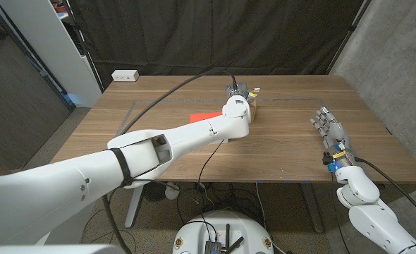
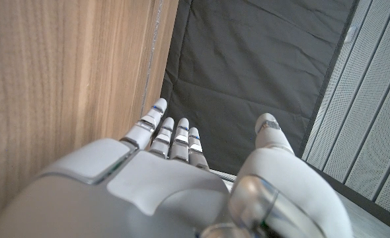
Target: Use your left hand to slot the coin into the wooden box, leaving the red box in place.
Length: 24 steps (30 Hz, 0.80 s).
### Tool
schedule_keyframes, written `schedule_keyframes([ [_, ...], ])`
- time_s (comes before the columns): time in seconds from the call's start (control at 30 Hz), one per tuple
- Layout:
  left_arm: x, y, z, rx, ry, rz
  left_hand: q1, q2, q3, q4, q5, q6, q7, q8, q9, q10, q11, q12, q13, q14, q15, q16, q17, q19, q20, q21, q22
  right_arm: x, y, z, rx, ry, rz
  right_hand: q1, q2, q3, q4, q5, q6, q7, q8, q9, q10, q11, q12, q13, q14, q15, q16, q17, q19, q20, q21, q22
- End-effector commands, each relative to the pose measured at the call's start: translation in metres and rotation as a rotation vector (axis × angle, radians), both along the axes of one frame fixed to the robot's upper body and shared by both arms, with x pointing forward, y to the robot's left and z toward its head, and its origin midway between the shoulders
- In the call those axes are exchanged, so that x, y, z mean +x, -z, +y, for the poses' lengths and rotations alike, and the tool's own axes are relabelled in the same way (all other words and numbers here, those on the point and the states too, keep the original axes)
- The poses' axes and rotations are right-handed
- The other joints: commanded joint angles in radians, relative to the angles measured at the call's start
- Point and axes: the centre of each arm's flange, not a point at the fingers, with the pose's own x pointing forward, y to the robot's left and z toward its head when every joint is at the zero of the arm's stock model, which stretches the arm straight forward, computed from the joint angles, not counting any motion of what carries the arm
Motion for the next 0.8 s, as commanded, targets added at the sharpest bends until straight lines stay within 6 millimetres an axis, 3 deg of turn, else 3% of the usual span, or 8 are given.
schedule_keyframes([
  [0.03, -0.010, -0.017, 0.001, -0.026, 0.016, -0.056, -0.006, 0.002, 0.010, -0.003, 0.004, 0.030, 0.019, -0.006, 0.008, 0.004, -0.007, 0.000, 0.003, 0.009, 0.000, 0.003, 0.004, 0.009, -0.056, 0.001, 0.004, 0.000, -0.002, 0.003, -0.001, 0.004, -0.012, 0.012, 0.003, 0.004, 0.002, 0.009, 0.004, 0.001, -0.002, 0.005, 0.007, 0.003, 0.001, 0.003, 0.009, -0.002, 0.007, 0.005, 0.006, 0.000, 0.002, 0.001],
  [0.4, -0.025, -0.027, 0.016, -0.060, 0.024, -0.131, 0.005, 0.001, 0.010, -0.007, 0.003, 0.036, 0.009, -0.020, 0.022, -0.019, -0.007, -0.025, -0.018, 0.003, -0.001, 0.002, 0.010, -0.001, -0.056, -0.003, -0.008, 0.000, -0.004, 0.009, 0.002, 0.003, -0.016, 0.012, 0.003, 0.004, 0.002, 0.009, 0.004, 0.001, -0.002, 0.005, 0.007, 0.004, 0.001, 0.003, 0.010, -0.001, 0.007, 0.005, 0.006, 0.001, 0.002, 0.001],
  [0.47, -0.028, -0.028, 0.022, -0.070, 0.027, -0.149, 0.039, -0.017, -0.033, -0.010, -0.009, 0.041, 0.008, -0.039, 0.042, -0.044, -0.002, -0.138, -0.169, -0.053, -0.003, -0.054, -0.045, -0.035, -0.052, -0.092, -0.184, 0.000, -0.005, 0.010, -0.001, 0.003, -0.017, 0.012, 0.002, 0.004, 0.002, 0.009, 0.004, 0.000, -0.002, 0.005, 0.007, 0.004, 0.001, 0.003, 0.010, -0.001, 0.007, 0.005, 0.007, 0.001, 0.002, 0.001],
  [0.5, -0.030, -0.028, 0.024, -0.075, 0.020, -0.159, 0.056, -0.021, -0.053, -0.009, -0.012, 0.036, 0.006, -0.052, 0.062, -0.061, 0.002, -0.180, -0.224, -0.086, -0.003, -0.112, -0.124, -0.046, -0.047, -0.129, -0.271, 0.000, -0.005, 0.011, -0.007, 0.004, -0.019, 0.012, 0.002, 0.004, 0.002, 0.009, 0.006, 0.000, -0.002, 0.005, 0.009, 0.003, 0.001, 0.003, 0.010, -0.001, 0.007, 0.005, 0.007, 0.001, 0.002, 0.001],
  [0.57, -0.033, -0.029, 0.031, -0.088, 0.019, -0.174, 0.064, -0.017, -0.069, -0.002, -0.011, 0.040, 0.003, -0.071, 0.072, -0.106, 0.012, -0.218, -0.254, -0.128, -0.006, -0.180, -0.221, -0.086, -0.017, -0.177, -0.369, 0.000, -0.006, 0.013, -0.008, 0.002, -0.019, 0.012, 0.002, 0.004, 0.002, 0.009, 0.006, 0.001, -0.001, 0.005, 0.009, 0.003, 0.001, 0.003, 0.010, -0.001, 0.007, 0.005, 0.007, 0.001, 0.002, 0.001],
  [0.63, -0.035, -0.029, 0.037, -0.105, 0.021, -0.186, 0.060, -0.001, -0.068, 0.001, -0.008, 0.029, 0.000, -0.082, 0.084, -0.126, 0.025, -0.264, -0.303, -0.168, -0.008, -0.213, -0.253, -0.137, -0.009, -0.223, -0.433, 0.000, -0.007, 0.015, -0.015, 0.003, -0.020, 0.012, 0.002, 0.004, 0.002, 0.009, 0.006, 0.000, -0.001, 0.005, 0.009, 0.003, 0.001, 0.003, 0.010, -0.001, 0.007, 0.005, 0.007, 0.001, 0.002, 0.001],
  [0.7, -0.039, -0.029, 0.045, -0.124, 0.021, -0.202, 0.040, 0.033, -0.060, 0.011, -0.002, 0.009, -0.004, -0.090, 0.090, -0.180, 0.025, -0.336, -0.347, -0.225, -0.010, -0.284, -0.306, -0.191, 0.020, -0.266, -0.499, 0.000, -0.008, 0.017, -0.020, 0.002, -0.019, 0.012, 0.002, 0.004, 0.002, 0.009, 0.006, 0.000, -0.001, 0.005, 0.008, 0.002, 0.001, 0.003, 0.010, -0.001, 0.007, 0.005, 0.007, 0.001, 0.002, 0.001],
  [0.8, -0.044, -0.029, 0.056, -0.155, 0.040, -0.225, -0.062, 0.065, -0.037, 0.028, 0.005, -0.016, -0.013, -0.088, 0.087, -0.301, 0.008, -0.497, -0.365, -0.312, 0.000, -0.475, -0.352, -0.266, 0.064, -0.320, -0.609, 0.000, -0.010, 0.020, -0.022, 0.000, -0.018, 0.012, 0.002, 0.003, 0.002, 0.009, 0.007, 0.001, -0.001, 0.005, 0.008, 0.002, 0.001, 0.003, 0.009, -0.001, 0.007, 0.005, 0.007, 0.001, 0.002, 0.001],
])
